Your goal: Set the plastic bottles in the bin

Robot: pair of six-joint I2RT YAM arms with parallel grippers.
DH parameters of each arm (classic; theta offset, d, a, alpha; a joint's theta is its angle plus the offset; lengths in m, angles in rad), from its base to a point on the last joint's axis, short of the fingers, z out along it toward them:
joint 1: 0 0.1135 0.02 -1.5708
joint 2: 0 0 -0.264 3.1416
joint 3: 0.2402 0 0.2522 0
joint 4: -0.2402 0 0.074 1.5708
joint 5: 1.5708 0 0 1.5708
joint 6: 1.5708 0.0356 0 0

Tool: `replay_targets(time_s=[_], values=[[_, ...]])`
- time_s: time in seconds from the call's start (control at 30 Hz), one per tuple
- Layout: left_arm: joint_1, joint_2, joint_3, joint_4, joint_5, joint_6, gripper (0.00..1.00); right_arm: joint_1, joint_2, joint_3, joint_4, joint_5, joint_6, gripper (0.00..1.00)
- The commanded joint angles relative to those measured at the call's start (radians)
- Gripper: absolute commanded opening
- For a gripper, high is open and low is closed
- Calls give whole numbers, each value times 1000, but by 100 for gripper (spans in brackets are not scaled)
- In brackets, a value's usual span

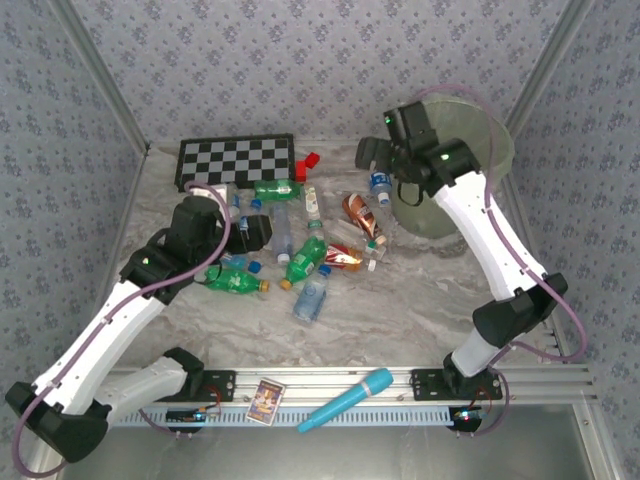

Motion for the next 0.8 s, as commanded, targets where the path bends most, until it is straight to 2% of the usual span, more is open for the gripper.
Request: replay_targets(time_s=[0.0,0.27,0.57,0.77], values=[[-4,-58,-45,-32,-10,-3,100,54,-28,-71,-60,59,46,100],[-4,-135,-148,-22,46,-37,100,235,2,-233,-86,78,209,99],[-3,-218,-169,-101,5,-1,100,436,161,-328,-79,-6,293,100],[-4,-244,-177,-135,14,-15,100,493,237,-356,-9,-93,329,100]])
